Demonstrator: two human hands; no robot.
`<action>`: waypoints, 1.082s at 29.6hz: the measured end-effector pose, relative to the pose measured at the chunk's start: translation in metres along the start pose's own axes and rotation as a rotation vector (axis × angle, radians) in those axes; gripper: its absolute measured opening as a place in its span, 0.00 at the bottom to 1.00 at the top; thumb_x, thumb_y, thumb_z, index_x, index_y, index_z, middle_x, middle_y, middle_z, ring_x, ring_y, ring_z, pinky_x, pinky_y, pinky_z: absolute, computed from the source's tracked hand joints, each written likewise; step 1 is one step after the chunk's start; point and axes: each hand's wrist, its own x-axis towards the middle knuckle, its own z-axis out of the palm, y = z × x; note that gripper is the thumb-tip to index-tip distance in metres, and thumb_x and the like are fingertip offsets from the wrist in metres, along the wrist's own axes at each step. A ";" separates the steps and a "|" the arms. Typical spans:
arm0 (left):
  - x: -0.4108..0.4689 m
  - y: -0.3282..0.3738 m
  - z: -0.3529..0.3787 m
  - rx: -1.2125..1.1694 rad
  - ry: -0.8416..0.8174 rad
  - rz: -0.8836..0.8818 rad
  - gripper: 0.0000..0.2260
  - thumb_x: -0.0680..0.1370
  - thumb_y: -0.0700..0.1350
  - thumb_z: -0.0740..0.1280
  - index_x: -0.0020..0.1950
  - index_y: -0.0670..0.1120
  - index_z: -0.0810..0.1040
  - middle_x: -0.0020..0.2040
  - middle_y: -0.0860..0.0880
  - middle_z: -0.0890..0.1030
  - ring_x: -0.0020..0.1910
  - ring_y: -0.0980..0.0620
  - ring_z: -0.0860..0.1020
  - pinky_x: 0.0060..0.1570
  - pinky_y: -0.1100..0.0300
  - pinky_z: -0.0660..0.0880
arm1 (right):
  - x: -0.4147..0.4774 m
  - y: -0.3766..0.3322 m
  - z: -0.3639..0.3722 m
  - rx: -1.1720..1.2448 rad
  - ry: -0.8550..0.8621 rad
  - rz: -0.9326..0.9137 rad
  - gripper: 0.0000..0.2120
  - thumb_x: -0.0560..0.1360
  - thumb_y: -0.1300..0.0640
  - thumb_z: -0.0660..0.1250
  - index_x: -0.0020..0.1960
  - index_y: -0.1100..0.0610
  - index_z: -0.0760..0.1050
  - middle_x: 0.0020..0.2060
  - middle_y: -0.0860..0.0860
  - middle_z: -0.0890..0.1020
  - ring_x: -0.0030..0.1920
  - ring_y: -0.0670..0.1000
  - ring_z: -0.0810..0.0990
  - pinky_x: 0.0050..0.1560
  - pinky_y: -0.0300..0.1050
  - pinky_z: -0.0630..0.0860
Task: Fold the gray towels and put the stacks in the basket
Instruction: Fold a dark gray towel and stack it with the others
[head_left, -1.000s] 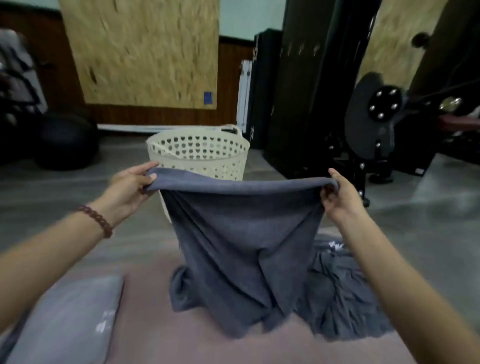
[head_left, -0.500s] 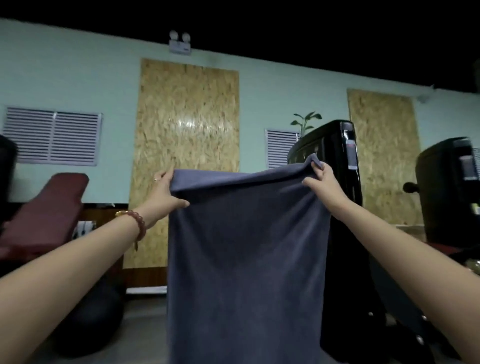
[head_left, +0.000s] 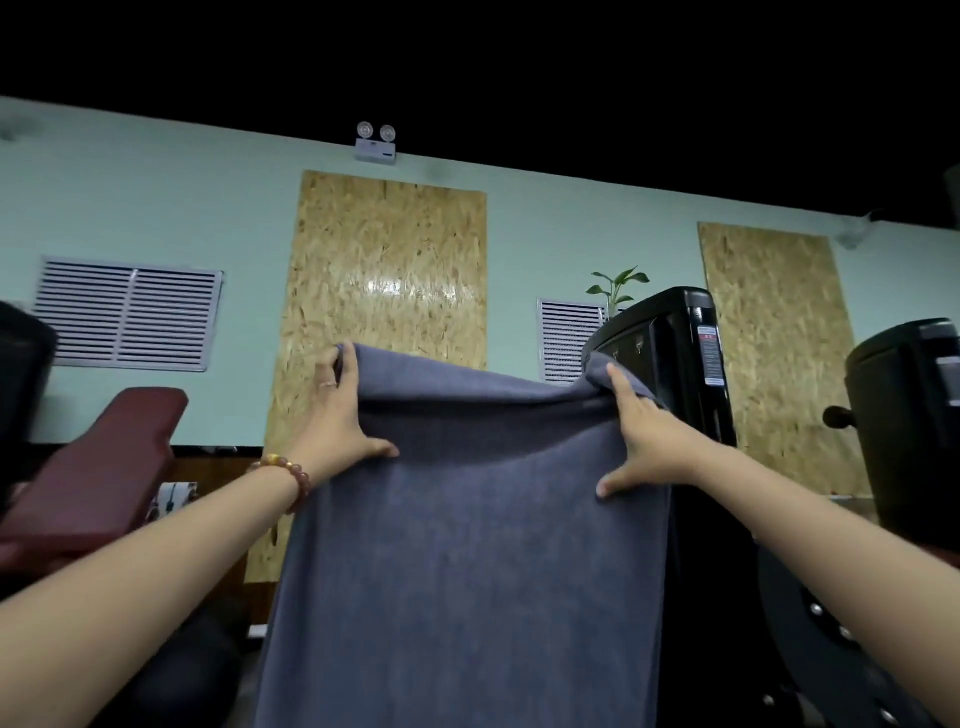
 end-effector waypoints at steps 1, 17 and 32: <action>-0.005 -0.003 0.010 0.050 -0.063 -0.026 0.64 0.60 0.53 0.81 0.75 0.45 0.33 0.75 0.46 0.39 0.76 0.46 0.45 0.73 0.53 0.56 | -0.005 0.002 0.010 -0.093 -0.061 0.006 0.72 0.55 0.38 0.79 0.73 0.57 0.27 0.75 0.59 0.57 0.73 0.56 0.60 0.71 0.47 0.61; -0.034 0.008 0.028 -0.141 0.275 0.055 0.31 0.73 0.28 0.65 0.74 0.38 0.59 0.68 0.38 0.62 0.66 0.42 0.64 0.64 0.61 0.61 | -0.042 -0.004 0.000 0.143 0.215 0.195 0.54 0.67 0.52 0.76 0.77 0.55 0.39 0.72 0.57 0.65 0.69 0.58 0.67 0.64 0.51 0.69; -0.475 -0.054 0.142 -0.449 -1.107 -0.686 0.12 0.79 0.45 0.62 0.50 0.37 0.78 0.51 0.41 0.77 0.49 0.48 0.73 0.51 0.58 0.69 | -0.404 -0.059 0.276 0.751 -0.683 0.812 0.08 0.80 0.61 0.58 0.45 0.60 0.72 0.41 0.59 0.74 0.47 0.54 0.72 0.42 0.45 0.68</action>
